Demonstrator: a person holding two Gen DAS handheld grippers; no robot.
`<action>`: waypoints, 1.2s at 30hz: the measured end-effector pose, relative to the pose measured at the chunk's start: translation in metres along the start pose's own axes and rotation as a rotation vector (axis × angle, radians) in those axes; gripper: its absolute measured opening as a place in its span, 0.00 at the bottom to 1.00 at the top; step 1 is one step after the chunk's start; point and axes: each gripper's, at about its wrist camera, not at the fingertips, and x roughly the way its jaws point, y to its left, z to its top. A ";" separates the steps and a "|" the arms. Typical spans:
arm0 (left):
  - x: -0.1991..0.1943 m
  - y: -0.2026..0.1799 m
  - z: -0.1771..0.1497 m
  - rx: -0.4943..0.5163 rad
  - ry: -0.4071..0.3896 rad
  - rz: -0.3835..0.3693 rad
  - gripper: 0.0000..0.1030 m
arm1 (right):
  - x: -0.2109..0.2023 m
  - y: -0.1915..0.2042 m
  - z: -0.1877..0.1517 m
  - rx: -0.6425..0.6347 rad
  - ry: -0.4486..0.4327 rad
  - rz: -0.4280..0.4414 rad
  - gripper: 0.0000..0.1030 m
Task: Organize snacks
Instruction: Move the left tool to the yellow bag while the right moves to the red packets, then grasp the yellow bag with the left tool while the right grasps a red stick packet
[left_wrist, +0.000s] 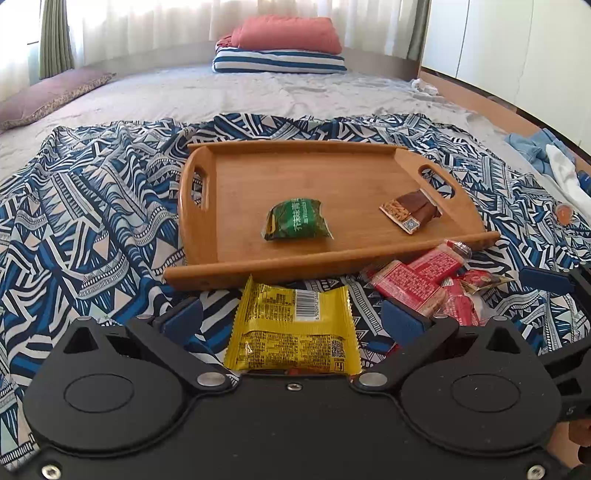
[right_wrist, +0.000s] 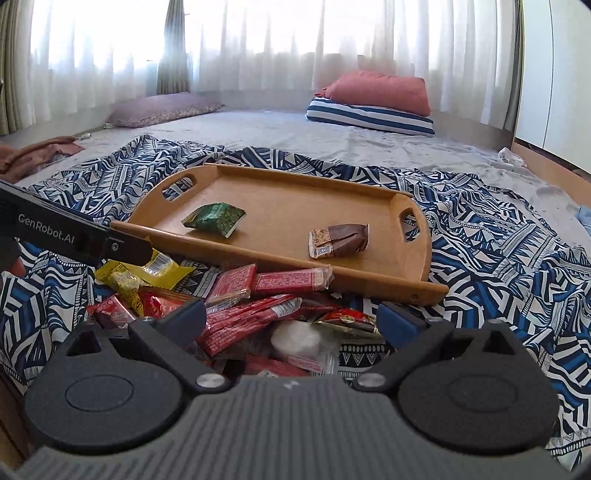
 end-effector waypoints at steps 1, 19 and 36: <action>0.002 0.000 -0.001 0.000 0.003 0.000 1.00 | 0.001 0.001 -0.001 -0.005 0.002 0.001 1.00; 0.011 0.012 -0.013 -0.082 0.024 -0.015 0.89 | 0.005 -0.001 -0.005 0.049 -0.003 0.044 1.00; 0.031 0.002 -0.016 -0.063 0.053 -0.003 0.80 | 0.009 0.013 -0.001 0.060 0.000 0.076 0.82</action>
